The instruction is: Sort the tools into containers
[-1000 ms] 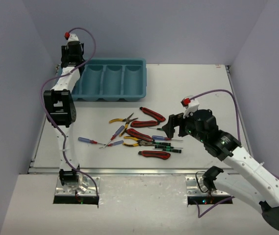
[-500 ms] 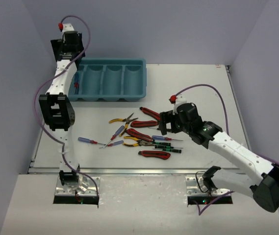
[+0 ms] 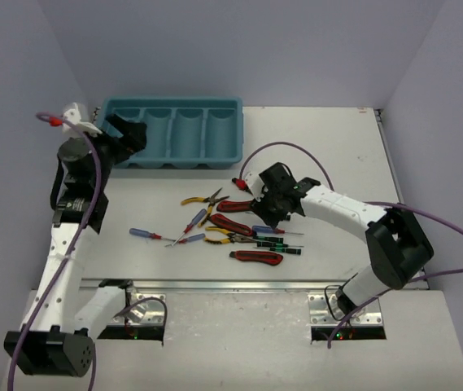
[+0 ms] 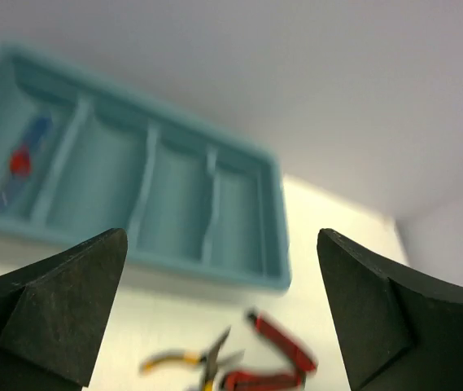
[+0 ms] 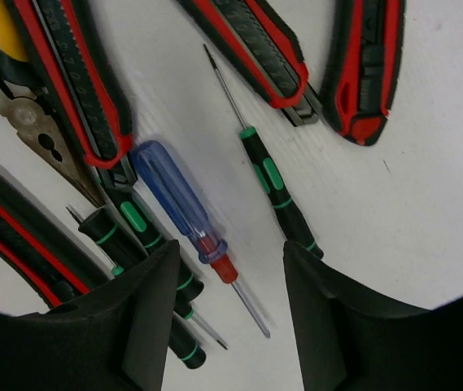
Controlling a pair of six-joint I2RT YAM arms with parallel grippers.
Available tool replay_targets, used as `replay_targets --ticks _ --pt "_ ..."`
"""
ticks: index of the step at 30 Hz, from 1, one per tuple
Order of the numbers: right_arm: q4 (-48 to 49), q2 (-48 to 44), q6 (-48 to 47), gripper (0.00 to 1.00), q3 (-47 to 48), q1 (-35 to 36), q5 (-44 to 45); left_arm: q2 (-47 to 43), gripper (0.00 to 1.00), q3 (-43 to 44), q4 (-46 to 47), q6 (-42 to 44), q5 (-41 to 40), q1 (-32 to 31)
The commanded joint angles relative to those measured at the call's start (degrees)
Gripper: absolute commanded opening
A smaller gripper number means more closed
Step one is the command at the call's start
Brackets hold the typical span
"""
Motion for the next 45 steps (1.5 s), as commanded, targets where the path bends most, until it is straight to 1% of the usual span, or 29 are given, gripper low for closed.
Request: replay_targets --ticks 1,3,5,7,9,14,21,24,27,28,31,33,35,37,40,43,44,45 --pt "-3.71 2.96 -4.92 0.48 4.31 -0.06 -9.21 -1.21 1.0 -5.65 -5.43 -1.57 15.83 -0.24" --pt "-3.7 3.26 -4.77 0.46 4.07 -0.06 -11.93 -3.54 1.0 -5.87 -7.02 -0.22 15.11 -0.24" --pt "-3.26 3.79 -4.52 0.46 3.58 -0.02 -12.85 -4.85 1.0 -5.69 -8.59 1.27 14.11 -0.24" --pt "-2.87 5.03 -4.44 0.45 3.21 0.03 -10.79 -5.65 1.0 -5.56 -9.81 3.04 13.59 -0.24" --pt "-1.26 6.03 -4.18 0.4 2.4 -0.03 -8.83 -6.12 1.0 -5.81 -10.45 3.69 13.71 -0.24" --pt "-0.56 8.99 -3.92 0.38 2.5 0.01 -8.72 -6.35 1.0 -6.75 -10.49 4.36 13.88 -0.24" --pt "1.42 13.55 -4.71 0.32 2.25 -0.06 -3.6 -6.08 1.0 -8.11 -9.86 4.82 14.42 -0.24" --pt "2.46 13.6 -4.56 0.25 2.16 -0.06 -1.69 -5.86 1.0 -8.71 -9.46 4.89 14.91 -0.24" --pt "3.63 10.76 -3.5 0.12 1.31 0.01 1.76 -5.86 1.0 -9.21 -8.82 4.53 15.79 -0.24" --pt "3.64 9.3 -3.15 0.1 1.09 0.03 3.02 -5.83 1.0 -9.38 -8.46 4.27 16.5 -0.24" --pt "1.99 4.04 -1.36 0.08 1.1 0.03 6.01 -5.35 1.0 -10.44 -6.77 2.99 19.84 -0.24" --pt "1.23 -1.55 0.33 0.06 1.05 0.03 5.86 -5.19 1.0 -12.05 -2.6 0.24 24.47 -0.87" --pt "1.68 -7.36 2.7 0.01 0.81 0.02 4.59 -4.99 1.0 -15.78 4.55 -3.77 29.16 -3.48" --pt "3.84 -13.4 5.65 0.0 0.4 -0.15 1.68 -5.07 1.0 -18.69 16.43 -9.7 31.83 -7.58" --pt "11.18 -19.72 15.42 0.0 -1.3 -0.39 -14.53 -4.3 1.0 -23.52 34.88 -14.99 30.8 -14.97" --pt "21.93 -25.34 25.24 0.0 -5.04 -0.49 -30.07 -1.51 1.0 -23.9 43.38 -17.79 29.05 -22.29" --pt "24.88 -25.54 28.83 0.0 -5.18 -0.43 -33.86 -0.53 1.0 -23.64 45.47 -17.92 28.79 -23.86" --pt "27.05 -25.6 31.13 0.0 -5.03 -0.41 -34.97 0.2 1.0 -23.44 47.02 -17.96 28.46 -24.32"
